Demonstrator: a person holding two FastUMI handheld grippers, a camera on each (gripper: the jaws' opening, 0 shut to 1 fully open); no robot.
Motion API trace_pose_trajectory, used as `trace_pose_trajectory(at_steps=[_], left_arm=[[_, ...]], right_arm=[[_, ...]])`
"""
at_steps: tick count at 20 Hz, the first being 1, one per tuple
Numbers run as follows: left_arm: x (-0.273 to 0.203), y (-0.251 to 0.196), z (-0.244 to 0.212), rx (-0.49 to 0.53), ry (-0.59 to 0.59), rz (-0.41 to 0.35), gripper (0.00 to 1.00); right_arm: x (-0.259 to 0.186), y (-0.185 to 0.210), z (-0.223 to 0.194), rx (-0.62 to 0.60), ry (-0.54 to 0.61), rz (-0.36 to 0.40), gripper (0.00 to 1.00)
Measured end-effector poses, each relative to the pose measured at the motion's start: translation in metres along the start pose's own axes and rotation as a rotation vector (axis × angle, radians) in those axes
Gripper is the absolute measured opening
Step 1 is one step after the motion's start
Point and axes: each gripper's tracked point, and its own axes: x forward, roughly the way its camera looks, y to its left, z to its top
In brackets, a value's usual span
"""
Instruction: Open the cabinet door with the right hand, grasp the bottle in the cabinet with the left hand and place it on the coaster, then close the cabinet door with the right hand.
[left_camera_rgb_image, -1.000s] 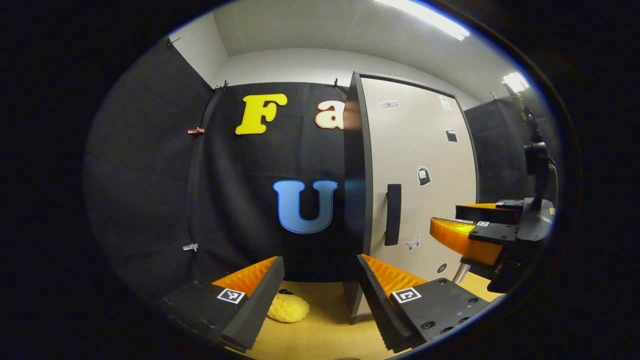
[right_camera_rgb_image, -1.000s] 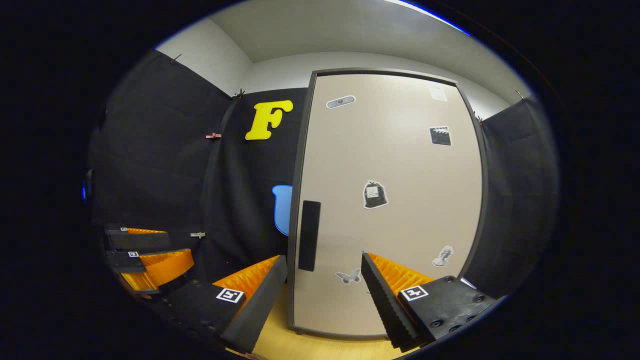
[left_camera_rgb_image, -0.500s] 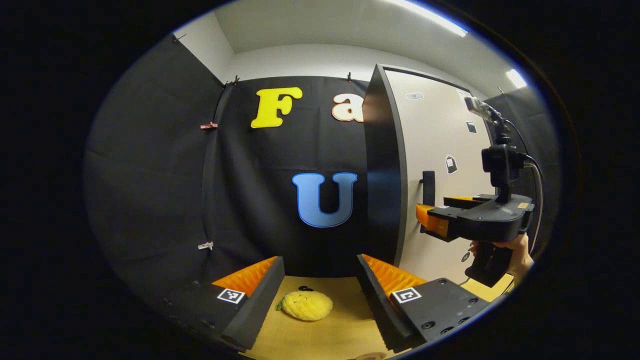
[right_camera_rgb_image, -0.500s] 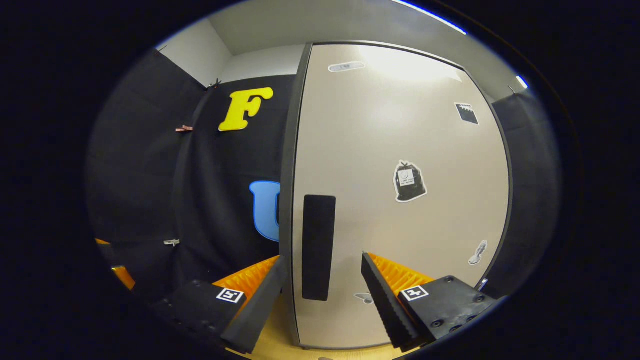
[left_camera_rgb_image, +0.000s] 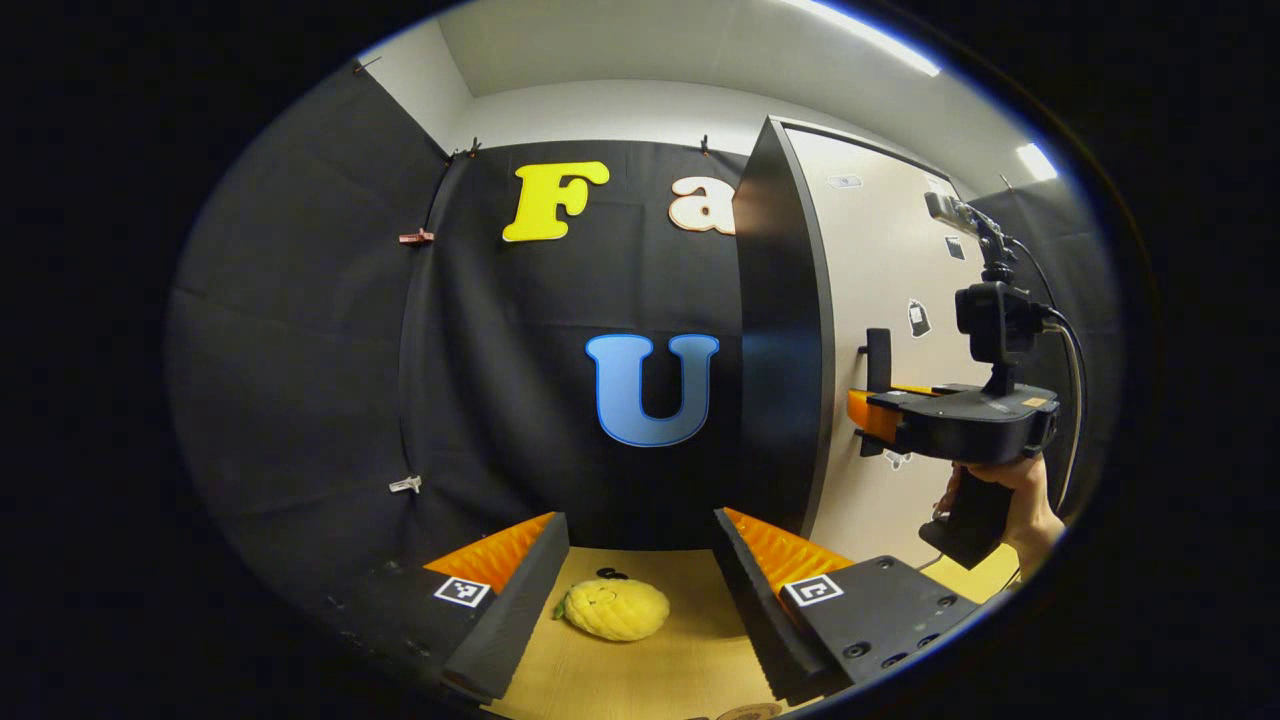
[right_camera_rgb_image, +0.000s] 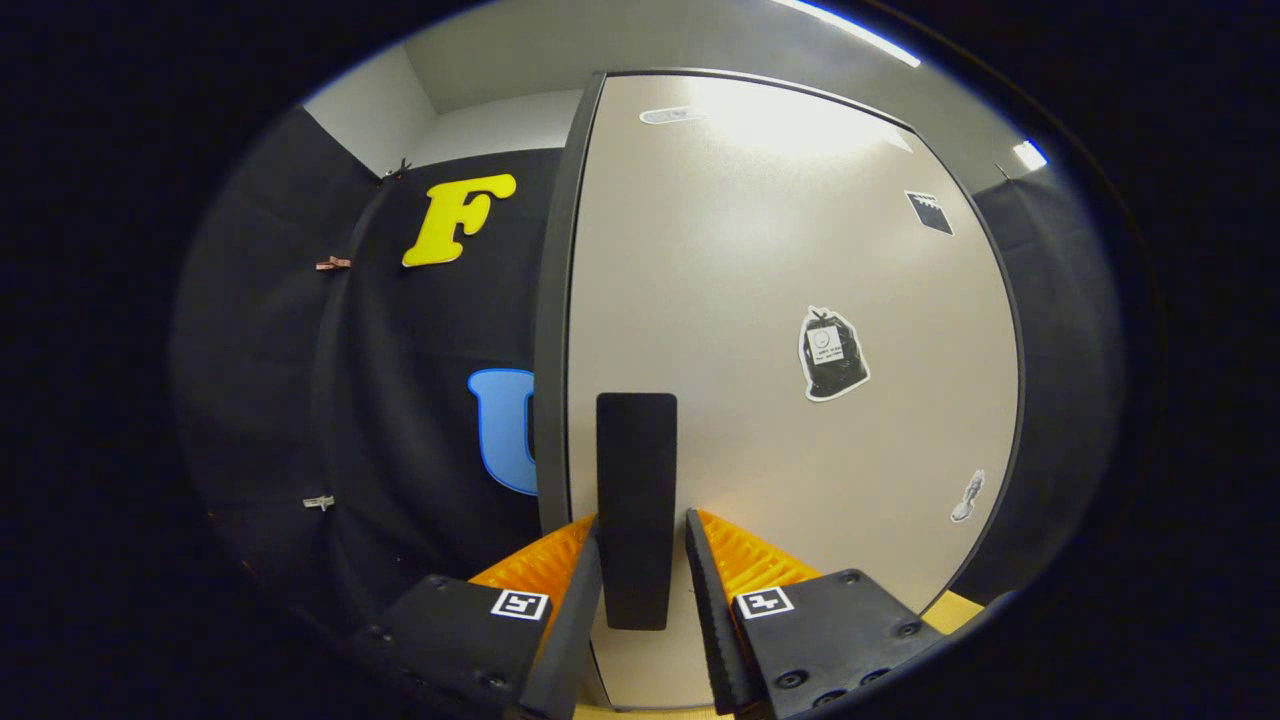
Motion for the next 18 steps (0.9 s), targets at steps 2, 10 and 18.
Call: trace_pose_trajectory(at_steps=[2,10,18], left_arm=[[0.001,-0.003,0.0,-0.006,-0.004,-0.012,0.91],[-0.001,-0.01,0.003,0.005,-0.015,-0.026,0.91],[-0.03,-0.061,0.011,0.032,-0.038,-0.067,0.91]], right_arm=[[0.002,-0.001,0.001,-0.002,-0.008,-0.018,0.44],[-0.01,-0.001,0.0,-0.015,0.03,0.023,0.13],[-0.074,-0.009,0.007,0.029,0.053,0.167,0.13]])
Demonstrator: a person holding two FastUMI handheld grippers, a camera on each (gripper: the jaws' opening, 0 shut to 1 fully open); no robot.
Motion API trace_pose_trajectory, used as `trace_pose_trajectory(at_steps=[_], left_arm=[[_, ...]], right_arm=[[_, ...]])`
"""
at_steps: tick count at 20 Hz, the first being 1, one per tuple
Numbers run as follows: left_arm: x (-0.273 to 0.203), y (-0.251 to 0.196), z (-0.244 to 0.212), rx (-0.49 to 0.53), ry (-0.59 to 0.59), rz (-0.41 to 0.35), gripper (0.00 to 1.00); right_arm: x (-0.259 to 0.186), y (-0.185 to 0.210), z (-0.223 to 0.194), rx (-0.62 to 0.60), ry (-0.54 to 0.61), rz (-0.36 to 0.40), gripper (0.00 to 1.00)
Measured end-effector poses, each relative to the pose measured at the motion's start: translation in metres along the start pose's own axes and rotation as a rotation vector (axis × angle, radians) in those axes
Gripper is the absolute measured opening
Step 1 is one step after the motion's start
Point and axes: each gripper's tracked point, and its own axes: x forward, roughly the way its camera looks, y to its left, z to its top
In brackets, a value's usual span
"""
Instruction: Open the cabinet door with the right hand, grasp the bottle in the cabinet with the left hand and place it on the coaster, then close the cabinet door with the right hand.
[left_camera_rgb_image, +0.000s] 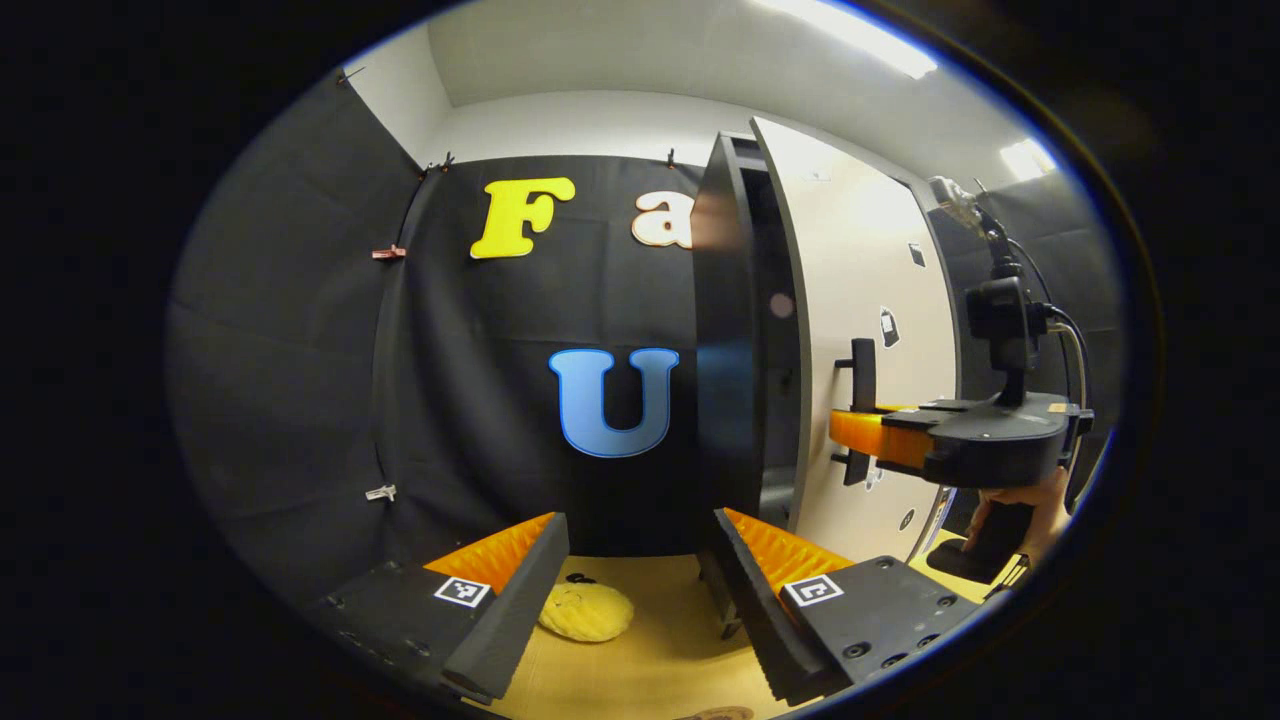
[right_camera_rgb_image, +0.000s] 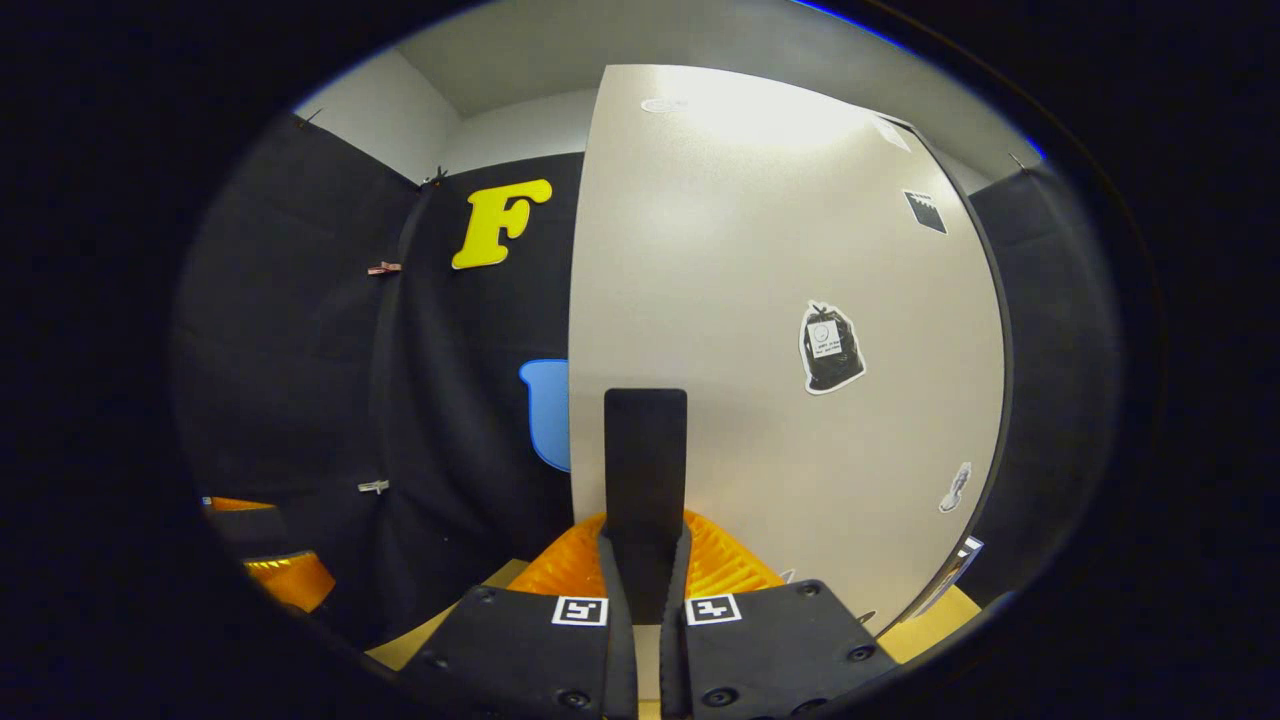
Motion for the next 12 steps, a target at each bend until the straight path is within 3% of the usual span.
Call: trace_pose_trajectory(at_steps=[12], left_arm=[[-0.04,-0.112,0.023,-0.013,-0.022,0.022,0.91]], right_arm=[[-0.108,-0.042,0.016,0.054,0.026,0.219,0.13]])
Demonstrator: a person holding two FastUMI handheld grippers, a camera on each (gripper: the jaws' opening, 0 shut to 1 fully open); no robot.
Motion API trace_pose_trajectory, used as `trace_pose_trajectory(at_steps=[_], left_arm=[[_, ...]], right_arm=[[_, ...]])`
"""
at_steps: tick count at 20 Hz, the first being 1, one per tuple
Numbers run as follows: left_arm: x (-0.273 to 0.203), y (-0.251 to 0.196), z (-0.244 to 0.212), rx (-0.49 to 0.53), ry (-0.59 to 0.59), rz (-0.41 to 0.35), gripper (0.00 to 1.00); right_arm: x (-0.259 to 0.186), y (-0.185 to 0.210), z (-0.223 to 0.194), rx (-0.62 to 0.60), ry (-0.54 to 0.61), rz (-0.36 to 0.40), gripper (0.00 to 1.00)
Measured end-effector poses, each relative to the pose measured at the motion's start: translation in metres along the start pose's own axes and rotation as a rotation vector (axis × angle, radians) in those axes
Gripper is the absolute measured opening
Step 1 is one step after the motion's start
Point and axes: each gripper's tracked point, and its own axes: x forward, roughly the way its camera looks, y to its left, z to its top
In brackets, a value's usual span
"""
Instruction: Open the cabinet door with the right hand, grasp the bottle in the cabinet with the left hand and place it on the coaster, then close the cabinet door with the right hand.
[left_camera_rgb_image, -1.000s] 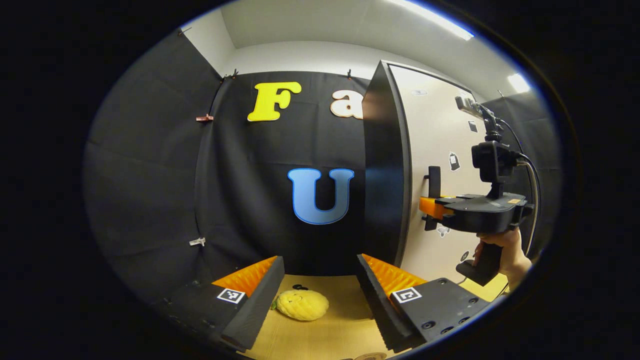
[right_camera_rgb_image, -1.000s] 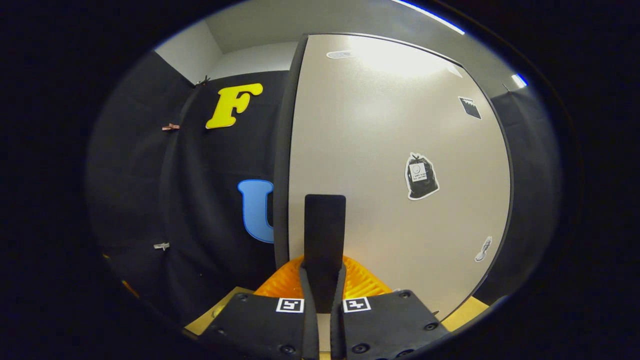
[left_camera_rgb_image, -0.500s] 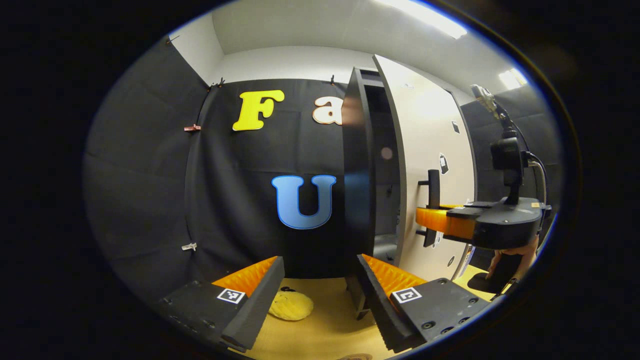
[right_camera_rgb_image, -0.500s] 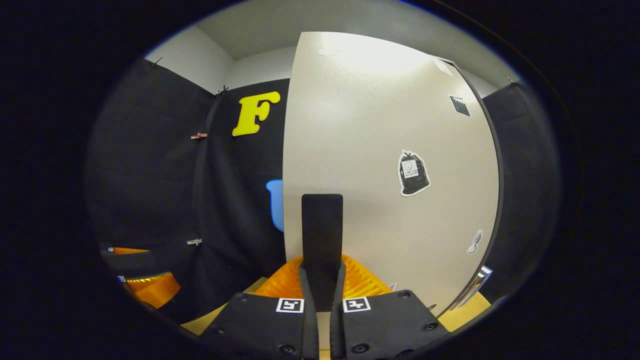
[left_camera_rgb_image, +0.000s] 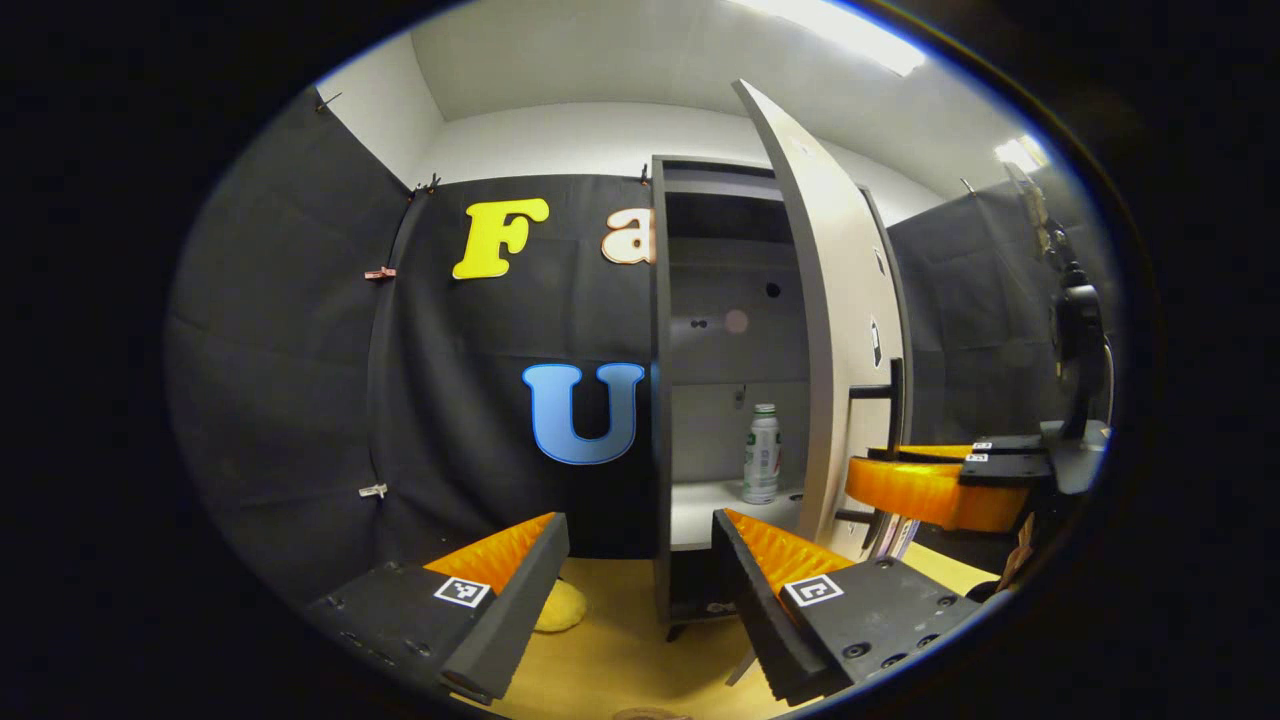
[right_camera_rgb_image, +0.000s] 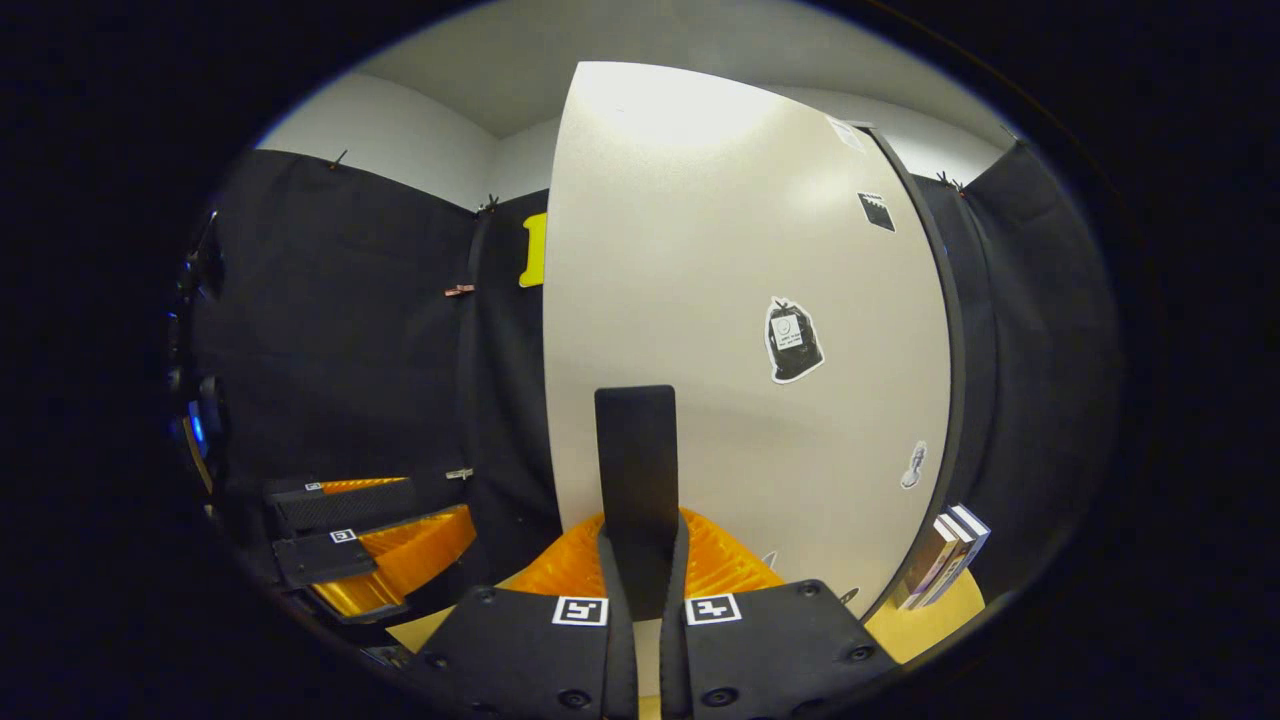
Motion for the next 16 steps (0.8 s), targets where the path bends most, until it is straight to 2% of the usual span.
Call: trace_pose_trajectory(at_steps=[4,8,11,16], left_arm=[[-0.006,-0.043,0.0,-0.013,0.001,-0.005,0.93],[-0.012,-0.094,-0.007,-0.018,0.014,-0.042,0.91],[-0.014,-0.131,-0.007,-0.023,0.012,-0.089,0.91],[-0.008,-0.179,-0.001,-0.012,-0.001,-0.16,0.91]], right_arm=[[-0.041,-0.025,0.006,0.027,-0.029,0.042,0.13],[-0.083,-0.053,0.011,0.012,-0.046,0.036,0.13],[-0.105,-0.078,0.015,0.007,-0.052,0.002,0.13],[-0.13,-0.127,0.019,-0.02,-0.06,-0.101,0.12]])
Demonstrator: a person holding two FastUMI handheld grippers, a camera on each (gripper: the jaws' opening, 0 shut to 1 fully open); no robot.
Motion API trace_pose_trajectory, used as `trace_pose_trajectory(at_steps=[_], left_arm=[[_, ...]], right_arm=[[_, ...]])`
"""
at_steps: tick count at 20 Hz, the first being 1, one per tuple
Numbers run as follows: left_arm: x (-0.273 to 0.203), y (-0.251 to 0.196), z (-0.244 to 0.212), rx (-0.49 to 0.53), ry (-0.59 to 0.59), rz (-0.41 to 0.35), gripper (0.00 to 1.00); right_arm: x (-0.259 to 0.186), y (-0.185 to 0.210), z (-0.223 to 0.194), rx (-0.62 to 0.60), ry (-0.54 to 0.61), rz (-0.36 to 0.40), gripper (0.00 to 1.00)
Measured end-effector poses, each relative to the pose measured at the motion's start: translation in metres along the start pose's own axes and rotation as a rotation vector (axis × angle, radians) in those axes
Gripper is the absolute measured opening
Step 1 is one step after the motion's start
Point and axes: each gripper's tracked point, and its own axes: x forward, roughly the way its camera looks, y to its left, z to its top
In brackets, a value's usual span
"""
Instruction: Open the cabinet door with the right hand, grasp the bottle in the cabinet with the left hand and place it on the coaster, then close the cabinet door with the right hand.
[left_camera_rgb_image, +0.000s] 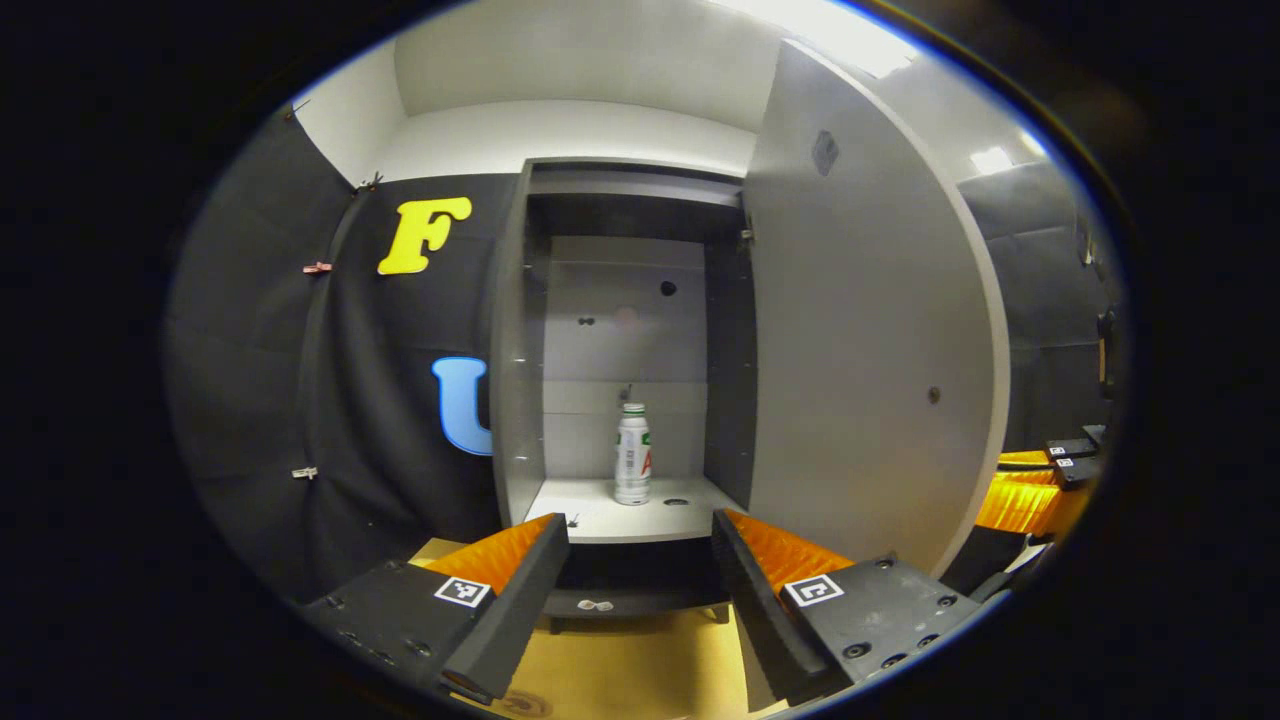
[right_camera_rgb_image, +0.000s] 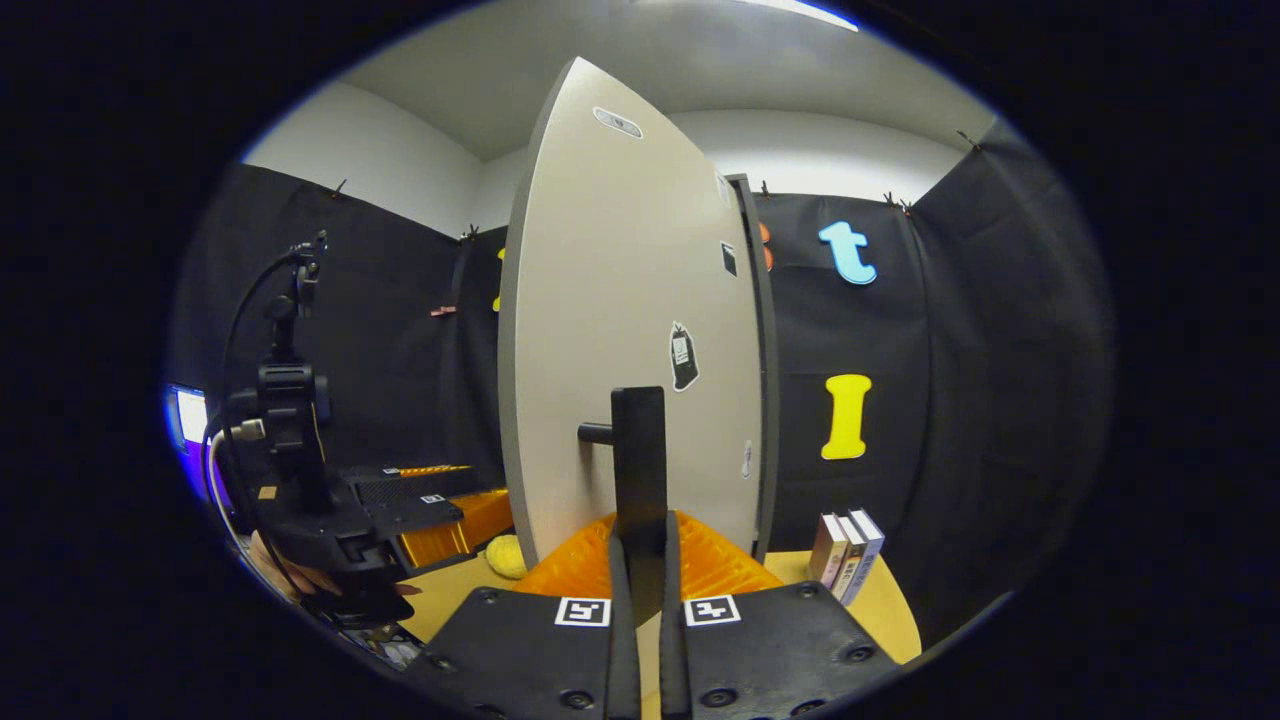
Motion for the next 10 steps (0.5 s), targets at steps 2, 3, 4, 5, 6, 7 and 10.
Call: trace_pose_trajectory(at_steps=[2,3,4,5,6,7,10], left_arm=[[0.007,-0.017,0.001,0.001,-0.002,-0.026,0.91],[0.009,-0.024,-0.001,0.0,-0.001,-0.037,0.91],[0.012,-0.031,-0.001,0.0,0.001,-0.047,0.91],[0.014,-0.037,-0.002,0.001,0.005,-0.055,0.91],[0.016,-0.042,-0.003,0.002,0.007,-0.064,0.91],[0.018,-0.047,-0.003,0.005,0.008,-0.071,0.91],[0.023,-0.052,0.0,0.018,0.004,-0.078,0.89]], right_arm=[[-0.007,-0.022,0.001,-0.009,-0.001,-0.054,0.12],[-0.009,-0.033,0.003,-0.016,-0.002,-0.086,0.11],[-0.012,-0.043,0.002,-0.031,-0.001,-0.117,0.11],[-0.014,-0.054,0.003,-0.05,-0.003,-0.147,0.11],[-0.016,-0.065,0.003,-0.065,0.0,-0.172,0.11],[-0.019,-0.073,0.005,-0.062,0.001,-0.17,0.07],[-0.02,-0.061,0.004,-0.003,0.008,-0.109,0.07]])
